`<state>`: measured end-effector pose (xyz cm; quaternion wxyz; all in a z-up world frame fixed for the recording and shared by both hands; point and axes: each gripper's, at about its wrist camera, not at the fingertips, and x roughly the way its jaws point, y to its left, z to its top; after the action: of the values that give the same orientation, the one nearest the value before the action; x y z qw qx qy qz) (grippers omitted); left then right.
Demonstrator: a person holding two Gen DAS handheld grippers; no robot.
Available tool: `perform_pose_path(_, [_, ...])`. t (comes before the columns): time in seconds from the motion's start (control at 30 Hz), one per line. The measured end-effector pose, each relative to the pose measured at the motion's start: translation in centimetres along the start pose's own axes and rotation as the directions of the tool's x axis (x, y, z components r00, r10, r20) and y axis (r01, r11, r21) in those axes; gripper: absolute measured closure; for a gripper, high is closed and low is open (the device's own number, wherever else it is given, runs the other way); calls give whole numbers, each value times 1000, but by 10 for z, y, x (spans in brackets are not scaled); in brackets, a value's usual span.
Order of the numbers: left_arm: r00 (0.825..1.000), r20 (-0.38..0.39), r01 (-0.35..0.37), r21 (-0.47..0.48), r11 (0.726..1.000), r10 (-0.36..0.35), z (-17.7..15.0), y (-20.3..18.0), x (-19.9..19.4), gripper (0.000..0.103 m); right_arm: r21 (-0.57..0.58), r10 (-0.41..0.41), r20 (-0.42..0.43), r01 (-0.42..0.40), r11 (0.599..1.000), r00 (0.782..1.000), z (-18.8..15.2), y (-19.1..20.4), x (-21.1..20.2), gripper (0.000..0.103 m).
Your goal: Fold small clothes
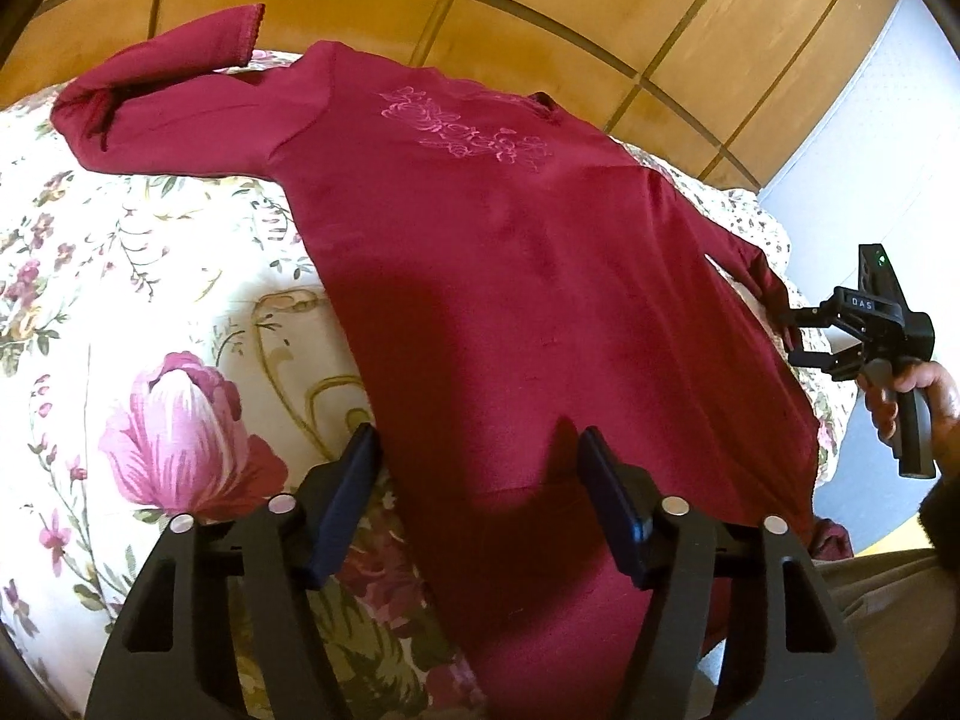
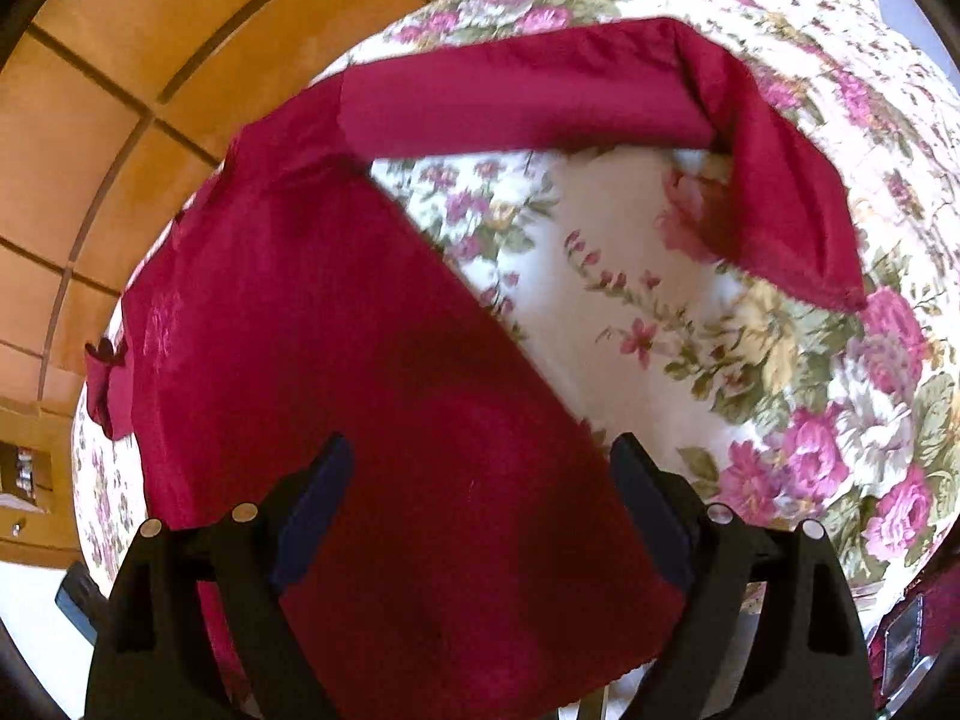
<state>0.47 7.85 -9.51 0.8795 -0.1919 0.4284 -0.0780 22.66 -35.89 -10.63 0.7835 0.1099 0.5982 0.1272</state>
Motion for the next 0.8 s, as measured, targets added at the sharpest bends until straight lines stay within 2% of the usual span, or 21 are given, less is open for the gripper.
perform_pose_path(0.17, [1000, -2, -3, 9, 1000, 3, 0, -1, 0, 38, -37, -148, 25, 149, 988, 989, 2, 3, 5, 21])
perform_pose_path(0.27, [1000, 4, 18, -26, 999, -18, 0, 5, -4, 38, -36, -167, 39, 169, 985, 985, 4, -4, 2, 21])
perform_pose_path(0.33, [1000, 8, 11, -20, 1000, -11, -2, 4, -4, 36, -55, -155, -11, 154, 987, 988, 1, -7, 10, 21])
perform_pose_path(0.43, [1000, 5, -8, 21, 1000, 8, -5, -7, -1, 33, -115, -194, -63, 186, 976, 979, -8, -3, 28, 23])
perform_pose_path(0.47, [1000, 2, -3, 32, 999, 3, -5, -11, 1, 41, -131, -203, -55, 194, 972, 978, -8, 0, 29, 30])
perform_pose_path(0.5, [1000, -7, 12, 49, 999, -12, -6, -15, 2, 54, -137, -191, -53, 183, 974, 980, -8, 3, 28, 36])
perform_pose_path(0.53, [1000, -16, 12, 60, 998, -11, -6, -17, 4, 78, -135, -174, -51, 166, 977, 983, -7, 5, 25, 51])
perform_pose_path(0.57, [999, -31, 20, 64, 998, -18, -3, -17, 5, 88, -133, -154, -48, 147, 980, 987, -6, 6, 22, 68])
perform_pose_path(0.63, [996, -56, 71, 28, 997, -70, 4, -9, 3, 91, -147, -115, -57, 105, 984, 992, -6, 8, 17, 92])
perform_pose_path(0.73, [988, -52, 141, -43, 989, -143, 18, 7, -15, 92, -225, -132, -60, 115, 968, 989, -10, 14, 8, 93])
perform_pose_path(0.8, [984, -36, 170, -50, 984, -172, 26, 12, -31, 93, -258, -101, -88, 75, 963, 991, -17, 15, 4, 93])
